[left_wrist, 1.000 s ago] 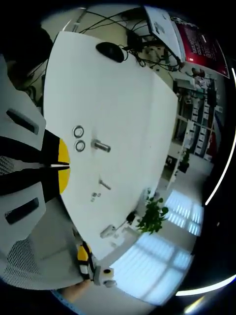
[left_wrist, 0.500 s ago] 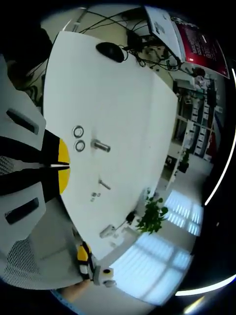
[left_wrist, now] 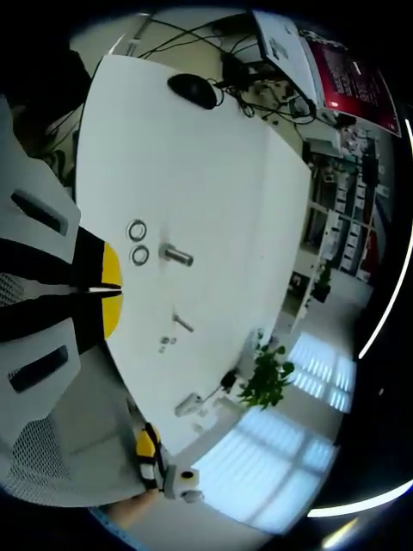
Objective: Place the washer onto the threaded stud by aligning its center hole with the stud, sliding it down to the base, and recovering from edge contact or off-axis alignment until the washer reaches the visible bottom stop.
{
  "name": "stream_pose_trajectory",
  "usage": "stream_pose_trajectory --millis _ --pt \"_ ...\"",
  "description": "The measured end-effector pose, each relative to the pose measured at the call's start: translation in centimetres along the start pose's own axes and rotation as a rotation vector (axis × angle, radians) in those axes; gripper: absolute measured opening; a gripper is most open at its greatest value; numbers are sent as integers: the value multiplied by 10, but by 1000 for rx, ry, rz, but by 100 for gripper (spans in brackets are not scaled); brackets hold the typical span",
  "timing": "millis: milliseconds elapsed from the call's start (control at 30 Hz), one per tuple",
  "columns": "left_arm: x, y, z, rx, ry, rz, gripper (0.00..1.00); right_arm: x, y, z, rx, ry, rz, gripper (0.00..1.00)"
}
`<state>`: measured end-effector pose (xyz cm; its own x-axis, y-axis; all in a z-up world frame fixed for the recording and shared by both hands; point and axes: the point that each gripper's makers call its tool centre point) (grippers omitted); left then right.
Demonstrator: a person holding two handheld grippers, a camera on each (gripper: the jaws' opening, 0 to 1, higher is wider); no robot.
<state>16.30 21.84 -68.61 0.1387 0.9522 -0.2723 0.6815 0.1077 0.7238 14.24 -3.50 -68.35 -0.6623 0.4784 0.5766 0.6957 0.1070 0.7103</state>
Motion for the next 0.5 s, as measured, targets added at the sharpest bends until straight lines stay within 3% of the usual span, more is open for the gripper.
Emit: stream_pose_trajectory --millis 500 --pt "-1 0 0 1 -11 20 0 0 -1 1 11 3 -1 19"
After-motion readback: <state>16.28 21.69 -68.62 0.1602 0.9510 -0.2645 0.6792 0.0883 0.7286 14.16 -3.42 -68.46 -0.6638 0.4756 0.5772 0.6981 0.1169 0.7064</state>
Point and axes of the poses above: the point that each gripper's makers call its tool centre point, and the gripper's own axes: z roughly forward along the fingers, x roughly to its left, y roughly out of its top, and after that the axes turned 12 degrees about y, right-handed
